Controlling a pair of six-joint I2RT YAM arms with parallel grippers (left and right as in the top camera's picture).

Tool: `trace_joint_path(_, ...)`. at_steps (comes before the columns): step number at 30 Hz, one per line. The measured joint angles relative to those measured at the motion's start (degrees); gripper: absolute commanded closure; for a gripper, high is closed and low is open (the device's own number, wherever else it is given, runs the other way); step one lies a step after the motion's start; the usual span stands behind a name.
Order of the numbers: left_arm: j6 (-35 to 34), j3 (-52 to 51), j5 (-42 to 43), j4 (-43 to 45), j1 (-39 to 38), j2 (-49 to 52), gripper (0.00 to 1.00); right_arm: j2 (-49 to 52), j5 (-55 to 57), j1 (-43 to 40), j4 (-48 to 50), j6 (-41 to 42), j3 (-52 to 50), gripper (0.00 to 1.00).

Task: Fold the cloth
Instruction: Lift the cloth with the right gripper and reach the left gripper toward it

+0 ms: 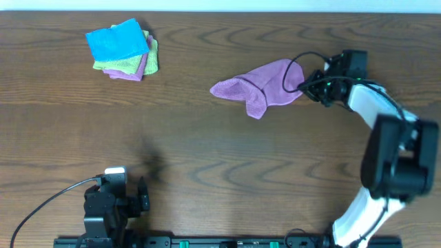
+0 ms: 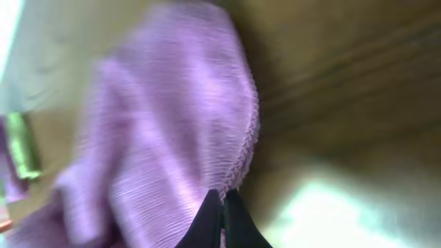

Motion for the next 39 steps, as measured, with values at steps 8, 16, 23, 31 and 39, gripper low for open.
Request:
trace_joint_path(8, 0.0, 0.0, 0.0, 0.3, 0.0, 0.0, 0.05, -22.9, -1.0, 1.6, -14.8, -7.7, 0.1, 0.99)
trace_joint_path(16, 0.6, -0.2, 4.9, 4.9, 0.0, 0.0, 0.04, -31.5, 4.1, 3.3, -24.6, -13.4, 0.1, 0.99)
trace_joint_path(23, -7.0, -0.3, 17.4, 13.3, 0.0, 0.0, 0.05, -31.4, 7.4, 3.3, -26.4, -15.4, 0.1, 0.99)
trace_joint_path(31, -20.4, 0.2, 30.9, 23.1, 0.0, 7.3, 0.04, -31.4, 9.5, 3.3, -26.5, -15.8, 0.1, 0.99)
trace_joint_path(39, -23.6, 17.4, 36.3, 18.0, 0.0, 34.8, 0.04, -31.4, 10.3, 3.3, -26.8, -15.9, 0.1, 0.99)
